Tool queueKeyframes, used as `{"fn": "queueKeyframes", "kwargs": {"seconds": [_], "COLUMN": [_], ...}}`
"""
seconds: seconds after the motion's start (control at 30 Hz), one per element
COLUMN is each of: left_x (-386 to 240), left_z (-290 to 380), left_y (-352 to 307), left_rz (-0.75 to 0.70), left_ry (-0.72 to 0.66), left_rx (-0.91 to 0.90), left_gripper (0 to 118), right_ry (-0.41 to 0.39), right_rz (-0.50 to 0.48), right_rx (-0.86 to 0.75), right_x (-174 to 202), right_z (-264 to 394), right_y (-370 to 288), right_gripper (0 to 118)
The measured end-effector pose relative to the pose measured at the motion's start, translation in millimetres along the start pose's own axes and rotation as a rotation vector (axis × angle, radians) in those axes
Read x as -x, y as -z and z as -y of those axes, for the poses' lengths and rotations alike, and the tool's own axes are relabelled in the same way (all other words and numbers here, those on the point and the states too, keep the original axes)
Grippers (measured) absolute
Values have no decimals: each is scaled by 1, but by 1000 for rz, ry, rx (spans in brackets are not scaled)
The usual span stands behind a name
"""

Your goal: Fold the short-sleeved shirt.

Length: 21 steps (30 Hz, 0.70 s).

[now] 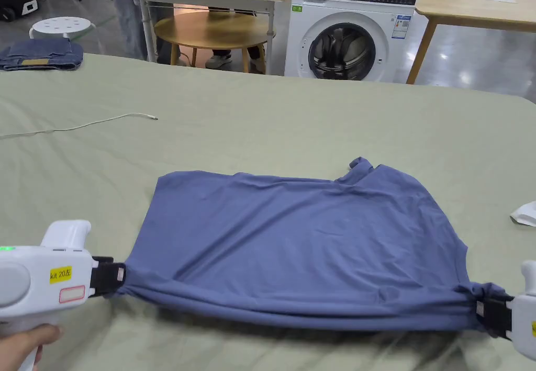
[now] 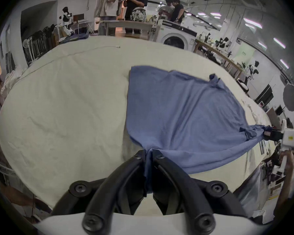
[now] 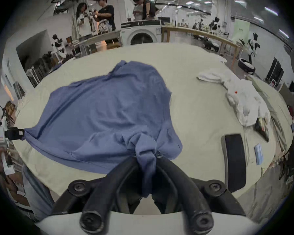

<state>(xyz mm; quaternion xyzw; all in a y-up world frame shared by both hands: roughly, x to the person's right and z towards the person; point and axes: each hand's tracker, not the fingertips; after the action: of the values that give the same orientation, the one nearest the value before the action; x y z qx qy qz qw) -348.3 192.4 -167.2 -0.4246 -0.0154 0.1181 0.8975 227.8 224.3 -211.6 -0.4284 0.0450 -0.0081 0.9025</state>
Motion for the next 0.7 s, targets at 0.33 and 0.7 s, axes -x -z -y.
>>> {"fn": "queueKeyframes", "kwargs": {"seconds": [0.33, 0.7], "left_x": [12, 21], "left_z": [-69, -97], "left_y": [64, 135], "left_rz": [-9, -79], "left_ry": [-47, -59], "left_rx": [-32, 72], "left_gripper": [1, 1], "right_ry": [18, -43], "right_rz": [9, 56], "right_rx": [-42, 46], "right_x": [3, 14], "right_z": [-73, -87], "right_y": [75, 162], "right_gripper": [5, 8]}}
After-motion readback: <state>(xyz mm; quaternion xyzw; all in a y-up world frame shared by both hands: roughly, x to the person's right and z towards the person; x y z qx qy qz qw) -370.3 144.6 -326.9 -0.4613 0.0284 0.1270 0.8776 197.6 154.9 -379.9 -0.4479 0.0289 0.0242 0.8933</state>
